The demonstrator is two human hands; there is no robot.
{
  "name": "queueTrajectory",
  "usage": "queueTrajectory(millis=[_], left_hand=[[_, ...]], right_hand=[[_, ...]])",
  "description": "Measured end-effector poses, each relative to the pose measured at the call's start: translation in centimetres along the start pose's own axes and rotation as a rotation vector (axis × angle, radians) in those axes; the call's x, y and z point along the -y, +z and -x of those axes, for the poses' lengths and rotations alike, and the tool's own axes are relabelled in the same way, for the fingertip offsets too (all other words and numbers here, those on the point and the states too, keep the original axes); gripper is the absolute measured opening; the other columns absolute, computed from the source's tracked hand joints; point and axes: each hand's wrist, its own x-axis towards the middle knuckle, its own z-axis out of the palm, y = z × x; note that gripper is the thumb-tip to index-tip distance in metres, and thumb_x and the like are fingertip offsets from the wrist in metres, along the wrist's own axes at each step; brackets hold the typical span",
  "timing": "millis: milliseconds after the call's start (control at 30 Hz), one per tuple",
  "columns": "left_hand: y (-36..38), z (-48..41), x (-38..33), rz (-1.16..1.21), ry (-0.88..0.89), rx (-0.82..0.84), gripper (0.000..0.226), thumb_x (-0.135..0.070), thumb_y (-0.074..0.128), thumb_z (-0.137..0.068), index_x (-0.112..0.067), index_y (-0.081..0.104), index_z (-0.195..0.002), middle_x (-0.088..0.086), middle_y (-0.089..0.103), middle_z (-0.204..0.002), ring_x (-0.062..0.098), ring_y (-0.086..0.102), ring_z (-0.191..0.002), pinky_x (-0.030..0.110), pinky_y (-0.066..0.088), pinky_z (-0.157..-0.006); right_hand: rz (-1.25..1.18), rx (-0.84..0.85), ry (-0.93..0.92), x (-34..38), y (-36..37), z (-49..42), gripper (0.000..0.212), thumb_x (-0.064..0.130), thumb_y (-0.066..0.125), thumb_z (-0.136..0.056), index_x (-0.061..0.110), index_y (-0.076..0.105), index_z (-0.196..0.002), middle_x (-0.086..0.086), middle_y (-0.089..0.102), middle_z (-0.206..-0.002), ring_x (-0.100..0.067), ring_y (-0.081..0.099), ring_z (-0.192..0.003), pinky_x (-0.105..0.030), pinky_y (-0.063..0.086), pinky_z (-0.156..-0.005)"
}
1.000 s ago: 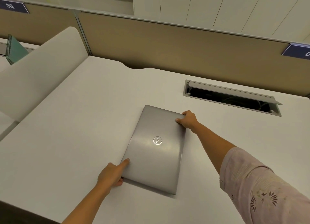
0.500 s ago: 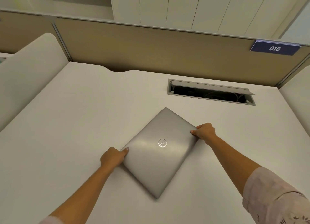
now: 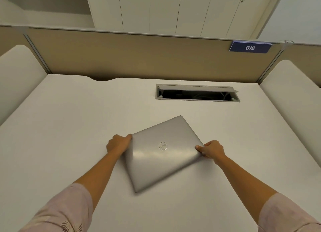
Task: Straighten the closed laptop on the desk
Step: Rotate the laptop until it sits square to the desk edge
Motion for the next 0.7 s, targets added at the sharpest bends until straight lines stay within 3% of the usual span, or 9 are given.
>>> queueTrajectory(millis=[133, 233, 300, 367, 400, 467, 533, 600, 700], left_hand=[[1.2, 1.3, 0.1, 0.043, 0.027, -0.001, 0.070, -0.054, 0.053, -0.086, -0.006, 0.042, -0.136, 0.019, 0.042, -0.136, 0.039, 0.049, -0.118, 0.037, 0.040, -0.081], [2.3, 3.1, 1.1, -0.037, 0.140, -0.058, 0.085, -0.055, 0.058, -0.085, -0.007, 0.024, -0.146, 0.019, 0.032, -0.144, 0.042, 0.040, -0.125, 0.046, 0.040, -0.095], [2.9, 4.3, 2.0, -0.171, 0.302, -0.167, 0.094, -0.057, 0.057, -0.084, -0.005, 0.015, -0.150, 0.020, 0.029, -0.149, 0.041, 0.035, -0.130, 0.048, 0.036, -0.103], [3.5, 5.2, 3.0, -0.277, 0.482, -0.205, 0.098, -0.063, 0.051, -0.084, -0.005, 0.012, -0.152, 0.018, 0.021, -0.156, 0.039, 0.022, -0.140, 0.047, 0.024, -0.113], [3.8, 5.6, 3.6, -0.338, 0.573, -0.186, 0.100, -0.069, 0.045, -0.082, -0.006, 0.011, -0.152, 0.016, 0.016, -0.159, 0.037, 0.013, -0.144, 0.047, 0.016, -0.116], [4.7, 6.6, 4.7, -0.470, 0.736, -0.117, 0.107, -0.080, 0.028, -0.076, -0.009, 0.008, -0.153, 0.012, 0.006, -0.161, 0.035, -0.002, -0.147, 0.045, 0.000, -0.117], [5.8, 7.7, 6.1, -0.559, 0.872, -0.095, 0.110, -0.085, 0.022, -0.075, -0.008, 0.016, -0.152, 0.015, 0.011, -0.160, 0.037, 0.000, -0.147, 0.045, -0.005, -0.116], [7.2, 8.6, 7.5, -0.645, 0.933, -0.064, 0.110, -0.086, 0.023, -0.076, -0.005, 0.026, -0.149, 0.018, 0.021, -0.157, 0.039, 0.010, -0.145, 0.049, -0.001, -0.112], [8.7, 9.4, 8.9, -0.682, 0.924, -0.034, 0.110, -0.086, 0.028, -0.075, -0.005, 0.023, -0.150, 0.018, 0.016, -0.158, 0.039, 0.007, -0.144, 0.051, 0.001, -0.112]], right_hand=[[0.049, -0.021, -0.056, -1.5, -0.2, 0.5, 0.042, 0.042, 0.079, -0.069, 0.013, 0.052, -0.060, -0.007, 0.059, -0.062, -0.022, 0.058, -0.059, -0.027, 0.040, -0.060], [0.360, -0.098, -0.132, -0.9, -0.4, 1.8, 0.042, 0.051, 0.068, -0.078, 0.013, 0.051, -0.074, -0.004, 0.060, -0.074, -0.023, 0.056, -0.066, -0.028, 0.038, -0.056], [0.713, -0.262, -0.304, 0.1, -0.2, 2.8, 0.036, 0.050, 0.056, -0.086, 0.014, 0.053, -0.090, -0.005, 0.063, -0.090, -0.026, 0.059, -0.077, -0.031, 0.041, -0.063], [0.798, -0.349, -0.577, 0.5, 0.4, 3.2, 0.040, 0.049, 0.055, -0.088, 0.016, 0.055, -0.109, -0.006, 0.063, -0.106, -0.027, 0.061, -0.089, -0.036, 0.044, -0.074], [0.738, -0.289, -0.703, 0.6, 0.6, 3.3, 0.045, 0.050, 0.058, -0.087, 0.017, 0.054, -0.118, -0.005, 0.061, -0.115, -0.027, 0.060, -0.097, -0.036, 0.046, -0.081], [0.572, -0.008, -0.867, 0.4, 1.0, 3.1, 0.063, 0.056, 0.062, -0.083, 0.023, 0.047, -0.134, -0.002, 0.049, -0.139, -0.023, 0.050, -0.123, -0.037, 0.042, -0.100], [0.583, 0.221, -1.009, 0.0, 1.7, 2.9, 0.085, 0.066, 0.062, -0.078, 0.027, 0.032, -0.147, 0.000, 0.027, -0.157, -0.019, 0.023, -0.144, -0.037, 0.023, -0.117], [0.670, 0.314, -1.096, -0.7, 2.6, 2.7, 0.099, 0.072, 0.057, -0.076, 0.027, 0.015, -0.153, 0.002, 0.006, -0.162, -0.015, 0.000, -0.148, -0.036, 0.003, -0.119], [0.745, 0.317, -1.126, -1.8, 3.5, 2.4, 0.105, 0.076, 0.053, -0.076, 0.029, -0.001, -0.153, 0.006, -0.009, -0.162, -0.014, -0.012, -0.148, -0.038, -0.009, -0.118]])
